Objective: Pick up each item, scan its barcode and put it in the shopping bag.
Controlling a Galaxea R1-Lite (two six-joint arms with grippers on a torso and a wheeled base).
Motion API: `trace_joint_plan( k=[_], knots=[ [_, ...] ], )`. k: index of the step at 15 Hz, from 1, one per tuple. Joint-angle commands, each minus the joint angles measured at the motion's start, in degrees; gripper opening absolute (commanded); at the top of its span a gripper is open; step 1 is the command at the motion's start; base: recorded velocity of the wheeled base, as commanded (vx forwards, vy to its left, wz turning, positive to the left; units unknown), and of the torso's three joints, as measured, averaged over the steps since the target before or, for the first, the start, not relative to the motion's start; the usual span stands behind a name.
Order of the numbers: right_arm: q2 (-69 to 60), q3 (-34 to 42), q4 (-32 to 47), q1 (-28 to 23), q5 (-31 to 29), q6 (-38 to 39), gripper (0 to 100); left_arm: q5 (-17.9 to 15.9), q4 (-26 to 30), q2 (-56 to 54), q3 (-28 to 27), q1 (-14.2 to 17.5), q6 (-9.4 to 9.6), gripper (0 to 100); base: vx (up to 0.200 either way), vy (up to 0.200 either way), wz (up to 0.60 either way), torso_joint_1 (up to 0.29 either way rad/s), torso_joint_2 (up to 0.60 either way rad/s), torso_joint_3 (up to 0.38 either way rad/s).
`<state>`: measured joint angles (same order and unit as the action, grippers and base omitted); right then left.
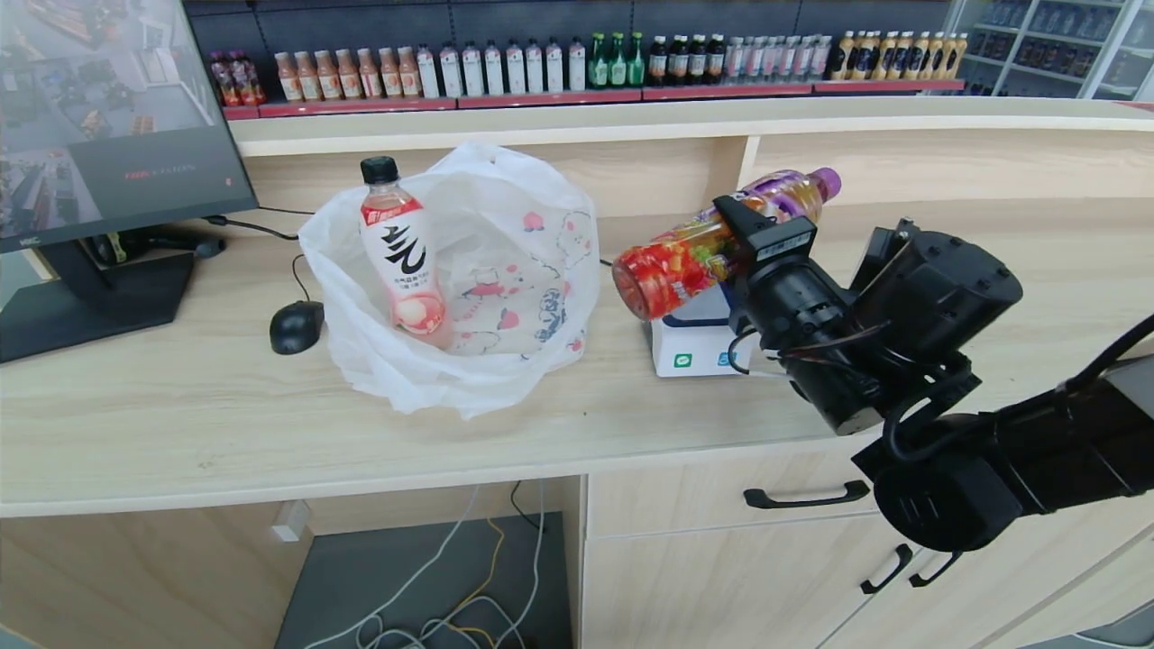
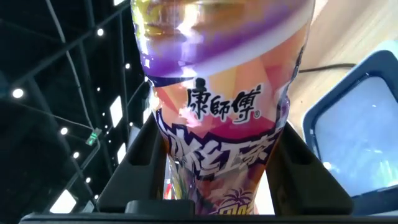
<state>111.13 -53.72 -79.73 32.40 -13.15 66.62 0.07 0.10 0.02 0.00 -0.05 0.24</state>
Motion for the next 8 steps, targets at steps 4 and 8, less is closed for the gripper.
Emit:
trace_joint_plan(
  k=[4,8],
  knots=[
    [1.19,-0.42,-0.17,0.29,0.23,0.44,0,0.01,-0.01,-0.02,0.00,-0.04,-0.07,100,0.000,0.000,0.00,0.000,0.00,0.000],
    [1.37,-0.86,-0.17,0.64,0.50,0.61,0,0.01,-0.01,-0.02,0.00,-0.04,0.02,100,0.000,0.000,0.00,0.000,0.00,0.000]
  ],
)
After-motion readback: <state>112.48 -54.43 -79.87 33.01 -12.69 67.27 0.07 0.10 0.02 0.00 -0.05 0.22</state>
